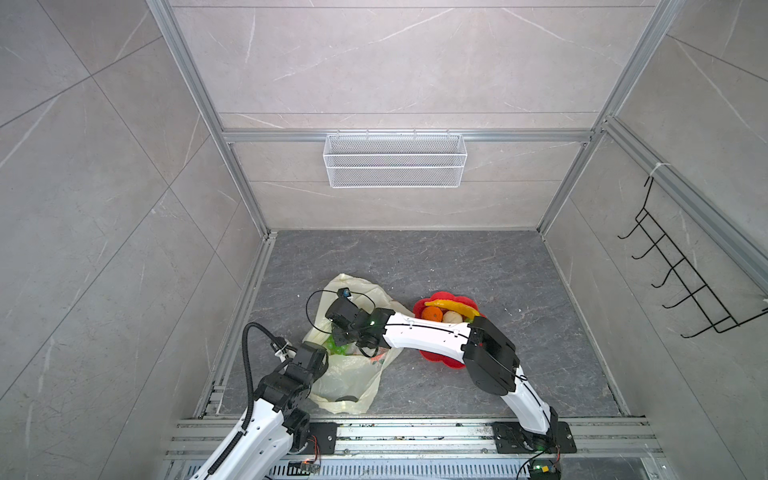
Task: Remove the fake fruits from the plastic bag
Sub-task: 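Reach deep into the bag with the right gripper and grasp the green grapes, then lift the green grapes out with the right gripper while the left releases the bag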
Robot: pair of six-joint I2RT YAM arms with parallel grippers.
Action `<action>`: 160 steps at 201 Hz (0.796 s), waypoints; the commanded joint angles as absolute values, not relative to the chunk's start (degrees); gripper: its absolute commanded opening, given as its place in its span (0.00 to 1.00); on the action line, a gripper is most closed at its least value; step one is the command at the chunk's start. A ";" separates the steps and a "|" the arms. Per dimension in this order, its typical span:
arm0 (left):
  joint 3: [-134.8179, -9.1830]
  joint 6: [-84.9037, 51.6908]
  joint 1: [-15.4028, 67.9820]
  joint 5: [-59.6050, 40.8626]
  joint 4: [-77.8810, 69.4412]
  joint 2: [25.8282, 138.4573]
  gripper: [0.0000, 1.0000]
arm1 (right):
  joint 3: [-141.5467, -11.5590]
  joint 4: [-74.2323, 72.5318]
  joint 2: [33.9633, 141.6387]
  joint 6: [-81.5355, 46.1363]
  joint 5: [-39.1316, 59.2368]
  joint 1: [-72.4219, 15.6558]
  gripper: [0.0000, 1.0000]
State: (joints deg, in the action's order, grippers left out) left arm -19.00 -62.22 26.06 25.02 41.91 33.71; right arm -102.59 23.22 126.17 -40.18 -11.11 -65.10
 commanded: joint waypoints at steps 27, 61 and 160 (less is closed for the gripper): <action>-23.30 -63.20 26.10 30.38 40.92 39.60 0.06 | -93.96 18.24 114.30 -39.37 -10.77 -64.10 0.12; -25.12 -62.71 26.10 32.08 39.64 44.42 0.06 | -89.48 17.34 109.27 -39.20 -9.56 -63.81 0.13; -33.04 -55.26 15.12 31.86 27.16 58.38 0.06 | -80.01 13.46 106.43 -37.97 -3.85 -65.46 0.14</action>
State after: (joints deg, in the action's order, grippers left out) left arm -30.44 -58.63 18.09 33.52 33.06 55.59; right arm -80.90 16.34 107.90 -39.13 -5.52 -64.64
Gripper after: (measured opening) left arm 0.063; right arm 0.140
